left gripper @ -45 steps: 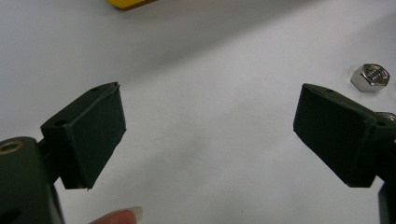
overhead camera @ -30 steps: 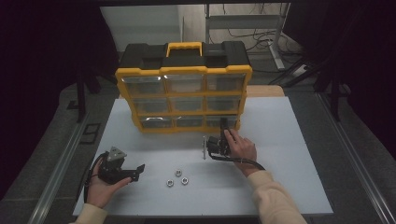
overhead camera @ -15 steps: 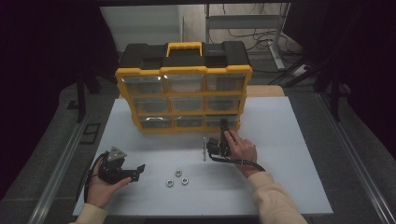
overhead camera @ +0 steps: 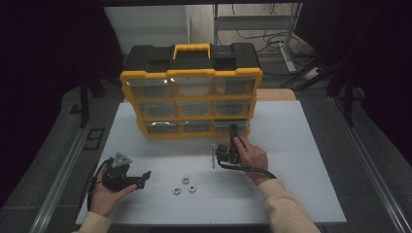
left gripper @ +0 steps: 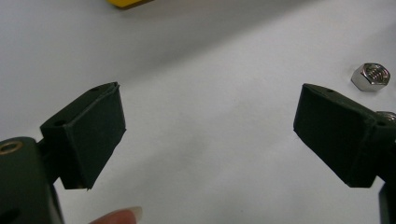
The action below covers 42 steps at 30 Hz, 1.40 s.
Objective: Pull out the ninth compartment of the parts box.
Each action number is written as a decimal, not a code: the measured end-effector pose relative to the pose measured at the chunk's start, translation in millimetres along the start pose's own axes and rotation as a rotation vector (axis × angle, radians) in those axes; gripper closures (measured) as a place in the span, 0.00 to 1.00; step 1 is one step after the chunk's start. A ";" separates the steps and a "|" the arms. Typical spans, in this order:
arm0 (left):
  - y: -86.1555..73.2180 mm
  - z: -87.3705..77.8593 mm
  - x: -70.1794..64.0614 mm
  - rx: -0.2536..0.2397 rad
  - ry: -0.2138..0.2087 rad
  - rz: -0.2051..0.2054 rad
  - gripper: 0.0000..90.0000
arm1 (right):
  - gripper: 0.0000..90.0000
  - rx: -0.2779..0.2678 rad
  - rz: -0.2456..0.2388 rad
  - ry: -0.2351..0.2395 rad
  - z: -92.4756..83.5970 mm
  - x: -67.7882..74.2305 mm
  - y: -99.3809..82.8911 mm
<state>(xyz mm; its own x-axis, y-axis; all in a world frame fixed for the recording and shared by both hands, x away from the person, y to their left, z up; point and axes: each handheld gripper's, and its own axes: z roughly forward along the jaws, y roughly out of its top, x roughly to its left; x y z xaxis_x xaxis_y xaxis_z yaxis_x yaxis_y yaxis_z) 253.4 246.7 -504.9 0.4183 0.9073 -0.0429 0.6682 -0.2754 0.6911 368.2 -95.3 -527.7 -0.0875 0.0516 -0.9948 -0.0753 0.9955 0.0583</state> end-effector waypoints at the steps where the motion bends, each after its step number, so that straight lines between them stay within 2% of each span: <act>1: 0.0 0.0 0.1 0.000 0.000 0.000 0.11 | 0.92 -0.007 0.002 -0.017 0.0 0.7 -0.3; 2: 0.0 0.0 0.1 0.000 0.000 0.000 0.11 | 0.92 0.013 0.003 0.004 -2.2 -0.4 0.4; 3: 0.0 0.0 0.1 0.000 0.000 0.000 0.11 | 0.92 0.006 0.005 0.006 -1.9 -0.3 0.0; 13: 0.2 0.4 -0.5 0.002 -0.002 0.002 0.11 | 0.92 0.000 0.005 -0.002 -6.9 0.8 -0.5; 14: 0.2 0.4 -0.6 0.001 -0.002 0.002 0.11 | 0.92 0.021 -0.002 0.001 -9.3 0.0 0.2; 15: 0.3 0.3 -0.7 0.001 -0.002 0.002 0.11 | 0.92 -0.007 0.010 -0.015 -7.4 1.5 -0.7; 24: 0.3 0.2 -0.9 0.001 -0.002 0.003 0.11 | 0.92 -0.004 -0.004 -0.006 -14.4 0.8 -1.7; 42: 0.1 0.4 -0.6 0.002 -0.002 0.004 0.11 | 0.92 -0.005 0.002 -0.010 -19.2 1.4 -1.4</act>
<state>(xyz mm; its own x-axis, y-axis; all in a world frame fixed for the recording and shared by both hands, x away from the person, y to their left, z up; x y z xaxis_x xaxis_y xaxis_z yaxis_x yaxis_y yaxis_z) 253.4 246.0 -505.1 0.4220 0.9056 -0.0418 0.6682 -0.2795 0.6895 349.2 -98.2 -527.5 -0.0779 0.0547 -0.9955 -0.0802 0.9949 0.0609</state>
